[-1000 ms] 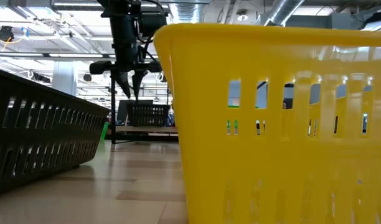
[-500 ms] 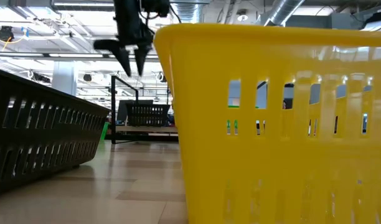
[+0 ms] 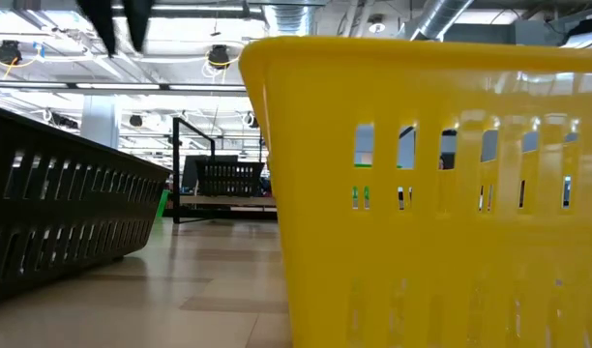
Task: Stack baskets on shelf by color
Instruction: Stack the right black bin on top of the black bin on the shelf
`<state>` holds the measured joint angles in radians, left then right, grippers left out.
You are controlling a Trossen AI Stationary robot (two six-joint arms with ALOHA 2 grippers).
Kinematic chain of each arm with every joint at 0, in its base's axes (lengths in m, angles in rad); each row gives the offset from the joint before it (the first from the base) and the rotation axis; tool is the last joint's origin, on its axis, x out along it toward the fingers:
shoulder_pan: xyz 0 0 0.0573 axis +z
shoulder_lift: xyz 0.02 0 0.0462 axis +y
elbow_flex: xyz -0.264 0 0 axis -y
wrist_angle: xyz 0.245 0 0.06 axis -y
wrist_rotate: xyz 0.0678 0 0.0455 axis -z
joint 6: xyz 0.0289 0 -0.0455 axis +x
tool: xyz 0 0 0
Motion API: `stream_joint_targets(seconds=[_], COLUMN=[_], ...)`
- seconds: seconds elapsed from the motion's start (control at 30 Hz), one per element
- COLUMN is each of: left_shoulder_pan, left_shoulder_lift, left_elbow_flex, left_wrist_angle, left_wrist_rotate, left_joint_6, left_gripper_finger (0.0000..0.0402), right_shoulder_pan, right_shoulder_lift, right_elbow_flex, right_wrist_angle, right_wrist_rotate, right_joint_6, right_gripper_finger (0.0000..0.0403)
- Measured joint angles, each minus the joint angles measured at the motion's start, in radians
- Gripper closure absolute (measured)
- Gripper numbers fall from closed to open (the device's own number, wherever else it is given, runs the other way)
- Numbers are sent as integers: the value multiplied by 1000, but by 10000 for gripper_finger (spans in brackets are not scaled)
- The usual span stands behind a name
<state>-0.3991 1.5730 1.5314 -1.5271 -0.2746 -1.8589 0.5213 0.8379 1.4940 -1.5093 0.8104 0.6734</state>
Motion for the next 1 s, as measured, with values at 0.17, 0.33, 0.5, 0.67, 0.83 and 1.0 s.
stream_joint_targets(seconds=[0.17, 0.33, 0.5, 0.67, 0.83, 1.0], left_shoulder_pan=[-154, -219, -223, -207, -208, -207], left_shoulder_lift=[-1, -1, 0, 0, 0, 0], left_elbow_flex=[-17, -85, -150, -201, -249, -306], left_wrist_angle=[8, 40, 162, 283, 370, 487], left_wrist_rotate=[26, 117, 112, 153, 193, 215], left_joint_6=[-309, -471, -468, -462, -476, -480], left_gripper_finger=[281, 281, 281, 281, 281, 281], right_shoulder_pan=[0, 0, 0, 0, 0, 0], right_shoulder_lift=[0, 0, 0, 0, 0, 0], right_elbow_flex=[0, 0, 0, 0, 0, 0], right_wrist_angle=[0, -1, -1, -1, -1, -1], right_wrist_rotate=[3, 3, 3, 3, 2, 2], right_joint_6=[-1, -4, -4, -3, -3, -3], right_gripper_finger=[400, 400, 400, 400, 400, 400])
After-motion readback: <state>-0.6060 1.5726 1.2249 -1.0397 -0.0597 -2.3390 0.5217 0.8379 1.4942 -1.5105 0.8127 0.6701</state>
